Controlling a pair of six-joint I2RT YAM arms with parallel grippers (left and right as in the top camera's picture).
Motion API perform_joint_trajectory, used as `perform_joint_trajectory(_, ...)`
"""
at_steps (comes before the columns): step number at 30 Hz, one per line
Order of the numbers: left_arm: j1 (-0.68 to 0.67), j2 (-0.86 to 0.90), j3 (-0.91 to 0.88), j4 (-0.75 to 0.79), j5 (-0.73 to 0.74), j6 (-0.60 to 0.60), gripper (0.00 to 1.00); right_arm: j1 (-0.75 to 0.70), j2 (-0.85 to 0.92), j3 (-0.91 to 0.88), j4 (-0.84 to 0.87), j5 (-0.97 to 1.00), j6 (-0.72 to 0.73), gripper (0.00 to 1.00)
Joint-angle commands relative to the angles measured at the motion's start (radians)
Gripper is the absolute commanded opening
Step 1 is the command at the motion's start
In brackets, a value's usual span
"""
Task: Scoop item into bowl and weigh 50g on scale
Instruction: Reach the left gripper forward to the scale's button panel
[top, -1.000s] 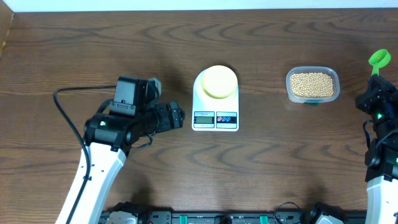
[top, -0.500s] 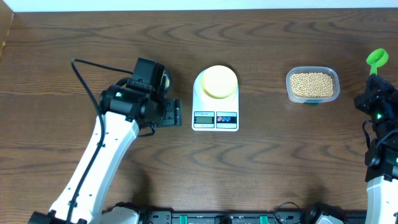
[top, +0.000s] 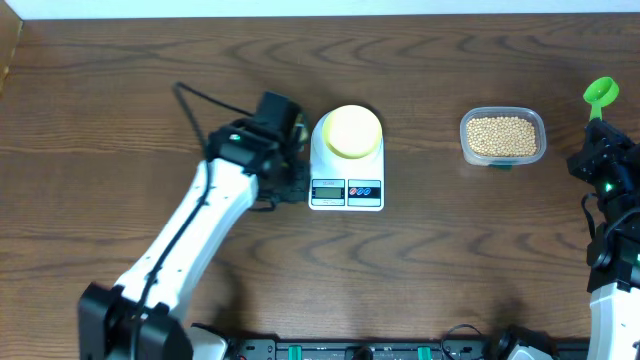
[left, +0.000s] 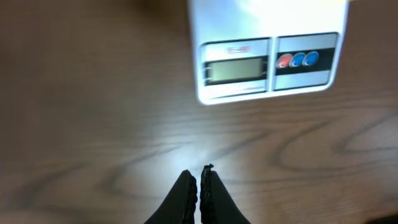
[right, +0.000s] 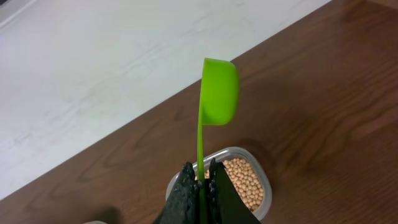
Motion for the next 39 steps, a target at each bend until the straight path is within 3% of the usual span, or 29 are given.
perform_joint_trajectory(1, -0.043, 0.037, -0.003, 0.034, 0.005, 0.017, 0.07, -0.002, 0.0, 0.015, 0.0, -0.009, -0.016, 0.01)
perform_joint_trajectory(7, -0.076, 0.101, -0.003, 0.114, 0.005, 0.017, 0.07, -0.002, 0.0, 0.015, 0.0, -0.009, -0.053, 0.01)
perform_joint_trajectory(16, -0.138, 0.15, -0.004, 0.106, 0.002, 0.111, 0.07, -0.002, 0.0, 0.015, 0.0, -0.009, -0.084, 0.01)
perform_joint_trajectory(31, -0.033, -0.212, -0.042, 0.014, 0.033, 0.077, 0.07, -0.002, 0.0, 0.015, -0.027, -0.009, -0.083, 0.01)
perform_joint_trajectory(34, -0.033, -0.207, -0.12, 0.062, 0.039, 0.077, 0.07, -0.002, 0.0, 0.015, -0.033, -0.009, -0.083, 0.01)
perform_joint_trajectory(39, -0.041, -0.163, -0.241, 0.267, 0.039, 0.095, 0.07, -0.002, 0.0, 0.015, -0.037, -0.009, -0.083, 0.01)
